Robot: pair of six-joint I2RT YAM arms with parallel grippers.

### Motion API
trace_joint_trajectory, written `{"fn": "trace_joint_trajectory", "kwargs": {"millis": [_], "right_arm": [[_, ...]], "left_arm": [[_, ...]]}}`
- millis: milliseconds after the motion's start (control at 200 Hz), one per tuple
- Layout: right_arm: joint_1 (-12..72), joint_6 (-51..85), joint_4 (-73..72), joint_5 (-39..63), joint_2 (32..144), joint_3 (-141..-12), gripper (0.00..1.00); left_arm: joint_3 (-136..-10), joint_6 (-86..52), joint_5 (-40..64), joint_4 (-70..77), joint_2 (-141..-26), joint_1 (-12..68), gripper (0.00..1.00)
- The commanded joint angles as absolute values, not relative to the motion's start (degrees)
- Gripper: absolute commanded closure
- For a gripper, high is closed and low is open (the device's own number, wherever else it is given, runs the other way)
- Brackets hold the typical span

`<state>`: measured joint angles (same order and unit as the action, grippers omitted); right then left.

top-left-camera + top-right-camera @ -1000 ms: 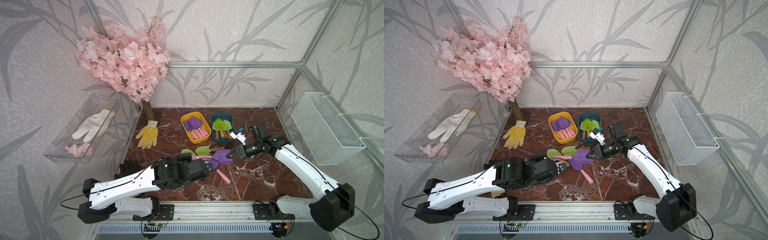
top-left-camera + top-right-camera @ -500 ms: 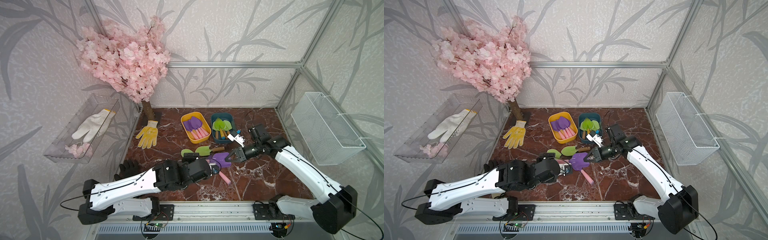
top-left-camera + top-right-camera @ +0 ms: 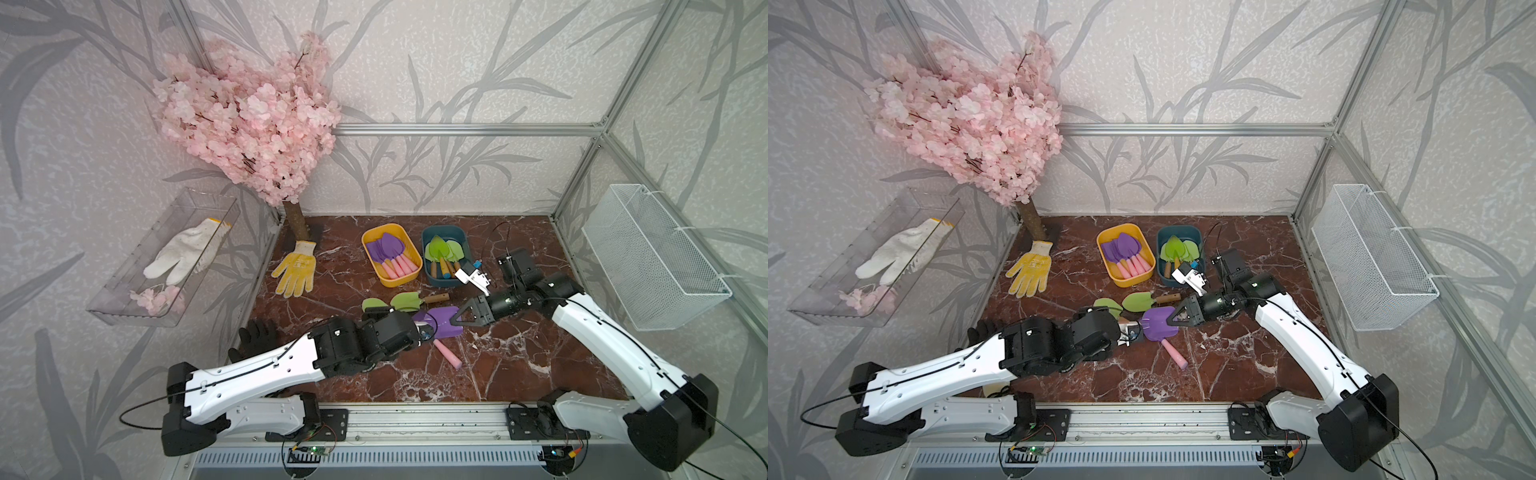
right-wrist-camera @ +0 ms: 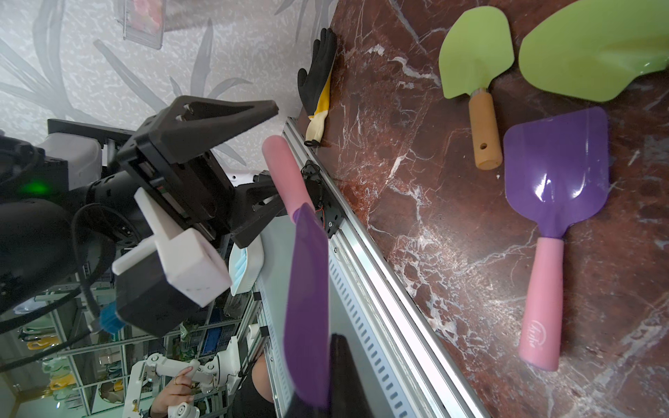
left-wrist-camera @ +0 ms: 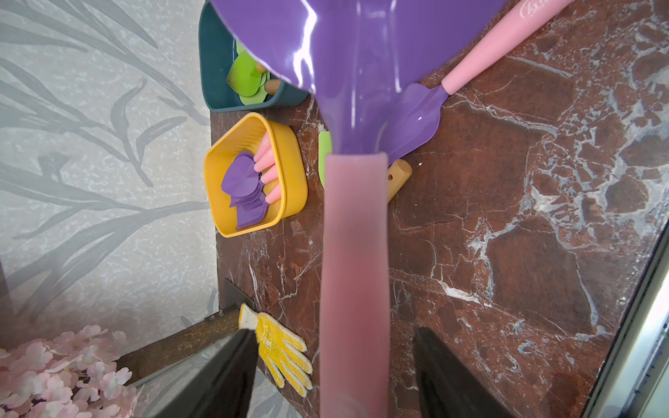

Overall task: Sort the small shovels by color and place them into the storage box
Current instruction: Pick up the shovel from the center of the board.

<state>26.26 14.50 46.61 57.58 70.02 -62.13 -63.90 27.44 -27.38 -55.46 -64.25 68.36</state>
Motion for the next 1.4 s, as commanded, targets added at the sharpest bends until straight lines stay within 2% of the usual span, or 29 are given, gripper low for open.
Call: {"fn": "trace_joint_trajectory", "kwargs": {"millis": [0,95,135,500,710,925,1105,1395], "right_arm": [[26.5,14.1,46.5,59.7,68.2,-64.1,1.0],[26.5,14.2,46.3,59.9,68.1,-64.1,1.0],[26.5,14.2,46.2,60.0,68.1,-64.0,1.0],[26.5,14.4,46.0,59.7,68.1,-64.0,1.0],[26.5,15.8,44.5,58.7,68.4,-64.3,0.68],[25.9,18.5,42.0,59.2,68.8,-66.1,0.55],[20.5,20.9,40.9,59.1,67.3,-67.8,0.49],[13.6,20.6,48.9,42.5,65.2,-70.5,0.47]], "left_arm": [[-63.1,27.6,-25.9,-53.5,-62.7,67.6,0.36],[-62.8,27.5,-26.5,-52.4,-62.3,67.3,0.64],[-62.6,27.8,-26.9,-51.9,-62.1,67.3,0.72],[-62.2,28.2,-26.7,-51.3,-61.6,67.3,0.84],[-63.0,27.2,-26.0,-53.3,-61.1,67.3,0.98],[-62.6,27.8,-27.0,-55.2,-59.9,67.4,1.0],[-62.4,27.6,-28.6,-57.7,-59.2,67.2,1.0],[-70.8,18.2,-27.8,-64.5,-62.9,64.6,0.94]]}}
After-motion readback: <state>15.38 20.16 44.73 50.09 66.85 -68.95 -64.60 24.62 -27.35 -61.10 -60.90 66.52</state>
